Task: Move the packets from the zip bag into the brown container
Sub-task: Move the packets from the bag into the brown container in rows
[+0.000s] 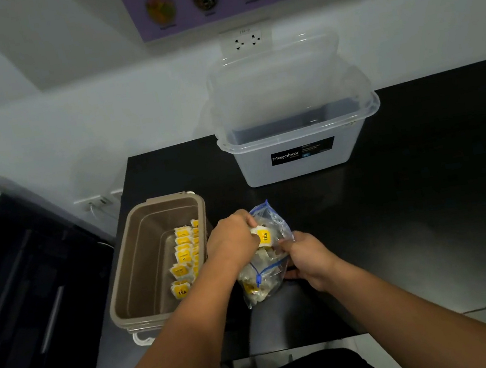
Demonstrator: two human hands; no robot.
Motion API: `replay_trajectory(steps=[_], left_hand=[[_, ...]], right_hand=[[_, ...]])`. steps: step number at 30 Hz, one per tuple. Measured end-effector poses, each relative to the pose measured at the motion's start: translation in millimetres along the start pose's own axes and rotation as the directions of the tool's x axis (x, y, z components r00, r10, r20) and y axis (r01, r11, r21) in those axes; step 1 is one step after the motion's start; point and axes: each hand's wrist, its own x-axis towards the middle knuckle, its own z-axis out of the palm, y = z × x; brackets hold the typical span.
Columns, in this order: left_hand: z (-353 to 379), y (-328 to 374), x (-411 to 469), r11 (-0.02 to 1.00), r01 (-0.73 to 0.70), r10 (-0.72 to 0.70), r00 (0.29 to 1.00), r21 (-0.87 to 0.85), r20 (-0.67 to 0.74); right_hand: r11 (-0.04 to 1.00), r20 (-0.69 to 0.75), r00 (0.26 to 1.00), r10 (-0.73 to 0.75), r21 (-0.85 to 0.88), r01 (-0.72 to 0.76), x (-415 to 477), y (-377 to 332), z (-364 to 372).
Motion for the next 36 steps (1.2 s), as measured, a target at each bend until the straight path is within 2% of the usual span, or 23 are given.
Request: replay_trajectory(steps=[4, 9, 12, 18, 25, 30, 36], left_hand=[[-2, -2, 4, 1.0, -0.006, 0.006, 0.999, 0.017, 0.039], [-1, 3, 8, 0.982, -0.009, -0.015, 0.992, 0.188, 0.124], [4, 6, 9, 0.963, -0.011, -0.018, 0.994, 0.27, 0.104], [11, 9, 5, 0.983, -0.027, 0.033, 0.999, 0.18, -0.03], [27, 14, 8, 0.96, 0.029, -0.048, 0.997, 0.278, 0.063], [20, 11, 8, 0.987, 0.051, -0.058, 0.998, 0.152, 0.04], [-17, -4, -11, 0.981, -0.002, -0.003, 1.0, -0.193, -0.03]], right_hand=[[1.0, -0.001, 1.0, -0.001, 0.007, 0.001, -1, 0, 0], [1.0, -0.012, 1.0, 0.003, 0.008, -0.003, -1, 2, 2], [1.0, -0.011, 1.0, 0.004, -0.001, -0.004, -2, 2, 3], [1.0, 0.002, 1.0, 0.003, -0.01, -0.003, -3, 3, 1], [0.999, -0.005, 1.0, -0.004, -0.039, 0.004, -4, 5, 1], [1.0, -0.022, 1.0, 0.001, -0.021, -0.001, -8, 2, 1], [0.998, -0.046, 0.999, -0.015, 0.052, 0.018, -9, -2, 8]])
